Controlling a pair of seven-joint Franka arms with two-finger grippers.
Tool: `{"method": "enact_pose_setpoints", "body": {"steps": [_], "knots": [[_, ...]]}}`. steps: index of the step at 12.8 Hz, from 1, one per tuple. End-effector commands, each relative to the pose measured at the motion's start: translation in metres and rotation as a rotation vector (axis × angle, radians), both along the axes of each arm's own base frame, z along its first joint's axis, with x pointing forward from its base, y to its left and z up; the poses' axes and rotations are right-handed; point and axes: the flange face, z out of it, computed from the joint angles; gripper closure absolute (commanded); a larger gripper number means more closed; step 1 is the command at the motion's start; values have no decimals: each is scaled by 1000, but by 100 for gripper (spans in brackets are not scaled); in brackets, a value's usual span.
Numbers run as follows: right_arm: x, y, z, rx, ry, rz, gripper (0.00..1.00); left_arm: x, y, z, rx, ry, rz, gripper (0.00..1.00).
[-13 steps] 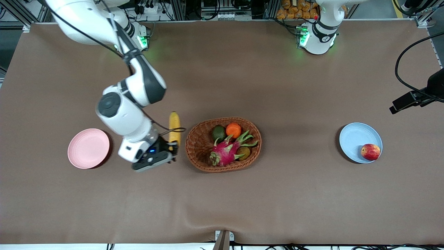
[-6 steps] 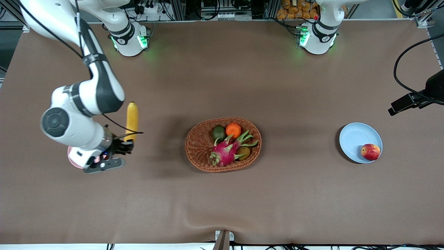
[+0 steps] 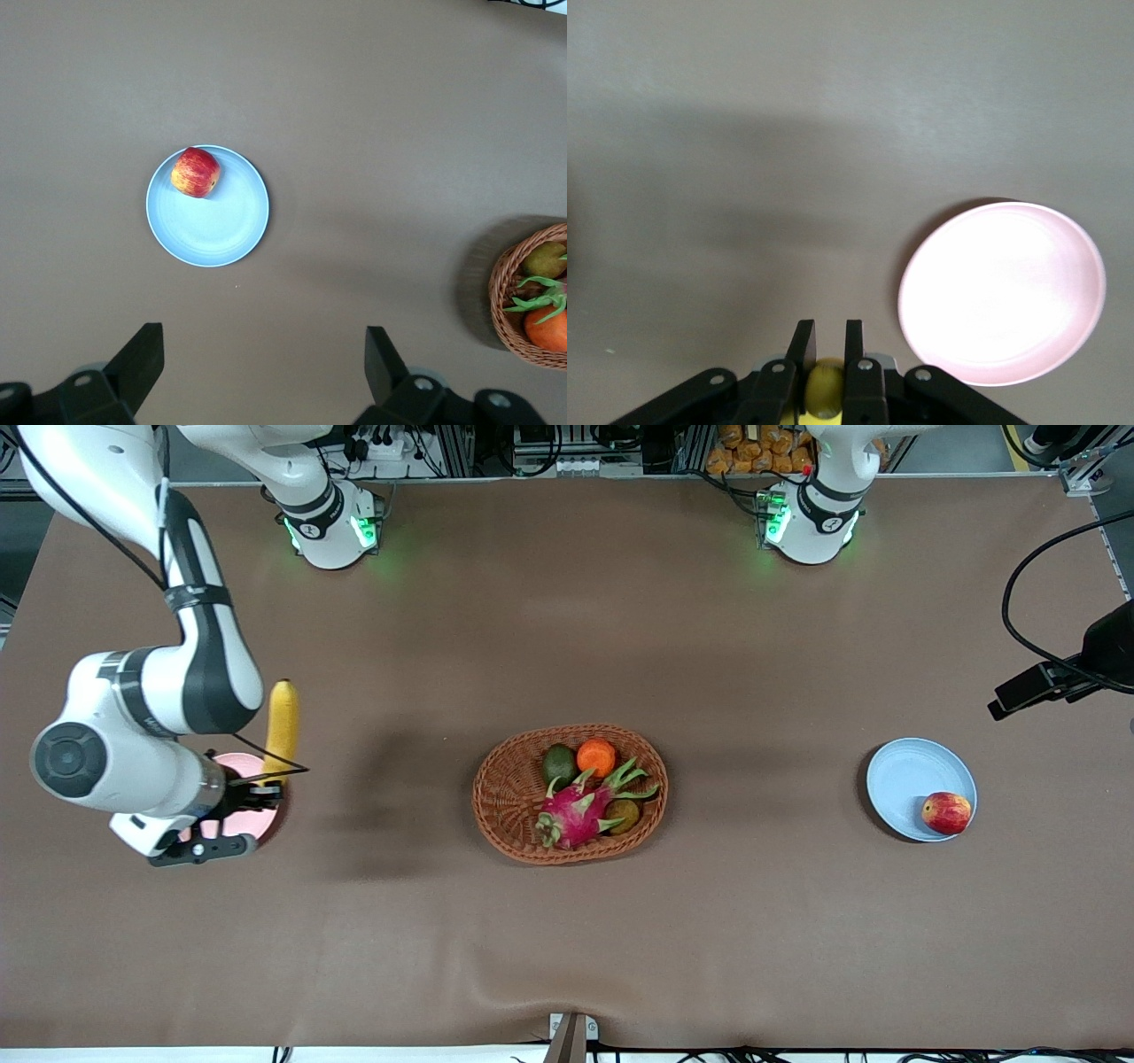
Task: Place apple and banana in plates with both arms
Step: 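Lift the banana with the right gripper and carry it to the pink plate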
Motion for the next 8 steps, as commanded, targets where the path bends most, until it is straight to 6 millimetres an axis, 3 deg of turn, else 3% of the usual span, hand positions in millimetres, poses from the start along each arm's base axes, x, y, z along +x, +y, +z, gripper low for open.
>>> {"method": "enact_pose_setpoints", "body": {"steps": [1,5,8], "knots": [[0,-41,-2,3,15,76,100,2,-1,4,-13,-6,-13,0],[14,-101,-40,14,0,122,100,1,-2,7,-11,-12,-14,0],[27,-124,-74,-8,-90,106,100,1,-4,7,-12,-12,-16,0]]}}
